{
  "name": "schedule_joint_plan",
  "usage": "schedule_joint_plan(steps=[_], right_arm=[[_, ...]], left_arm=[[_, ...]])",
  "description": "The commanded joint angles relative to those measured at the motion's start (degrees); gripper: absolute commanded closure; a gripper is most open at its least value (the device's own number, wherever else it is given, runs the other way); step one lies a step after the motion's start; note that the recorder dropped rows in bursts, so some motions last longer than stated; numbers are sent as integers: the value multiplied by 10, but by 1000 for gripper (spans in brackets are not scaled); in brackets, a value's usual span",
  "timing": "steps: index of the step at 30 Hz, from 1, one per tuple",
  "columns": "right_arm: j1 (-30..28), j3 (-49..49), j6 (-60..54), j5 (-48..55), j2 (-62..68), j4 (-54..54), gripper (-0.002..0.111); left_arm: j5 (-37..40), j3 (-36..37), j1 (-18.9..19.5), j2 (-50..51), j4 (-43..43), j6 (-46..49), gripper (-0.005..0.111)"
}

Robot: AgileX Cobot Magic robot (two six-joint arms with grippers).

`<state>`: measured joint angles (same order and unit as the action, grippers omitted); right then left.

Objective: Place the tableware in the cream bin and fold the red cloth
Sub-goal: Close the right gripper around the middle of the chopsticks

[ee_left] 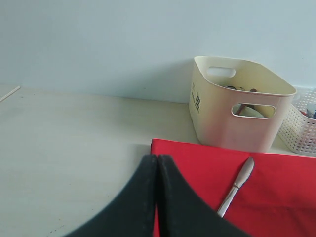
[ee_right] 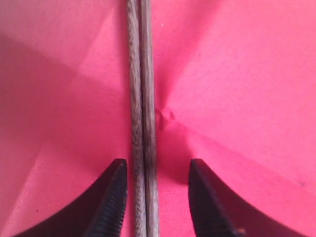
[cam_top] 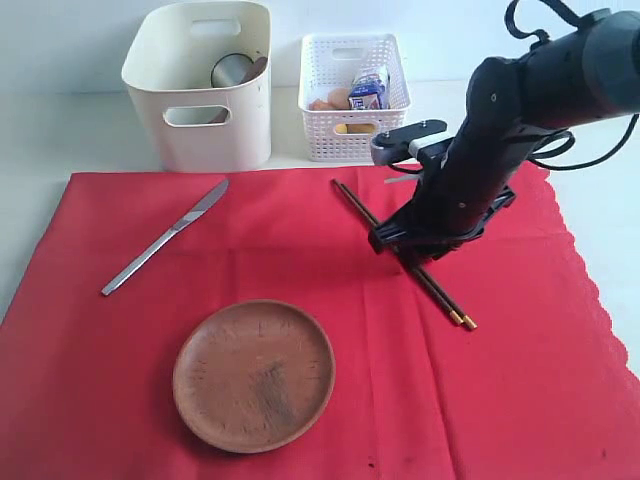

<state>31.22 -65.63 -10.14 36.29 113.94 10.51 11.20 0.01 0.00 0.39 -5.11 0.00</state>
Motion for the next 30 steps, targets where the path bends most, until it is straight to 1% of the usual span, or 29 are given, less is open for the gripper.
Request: schedule_joint_plan(steps=[1, 5, 9, 17, 21, 30], right_arm=[[1, 3, -28, -9, 14, 14, 68], [1, 3, -65, -9, 20, 46, 68], [1, 3, -67, -9, 21, 46, 68], [1, 3, -67, -7, 21, 33, 78], [1, 3, -67, -5, 21, 29, 81], [1, 3, -67, -5, 21, 23, 81]], left_arm=[[1, 0, 1, -4, -5, 0, 104], [1, 0, 1, -4, -5, 0, 104], [1, 0, 1, -4, -5, 0, 104], [1, 0, 1, -4, -5, 0, 104], [1, 0, 1, -4, -5, 0, 104], [1, 0, 1, -4, -5, 0, 104]])
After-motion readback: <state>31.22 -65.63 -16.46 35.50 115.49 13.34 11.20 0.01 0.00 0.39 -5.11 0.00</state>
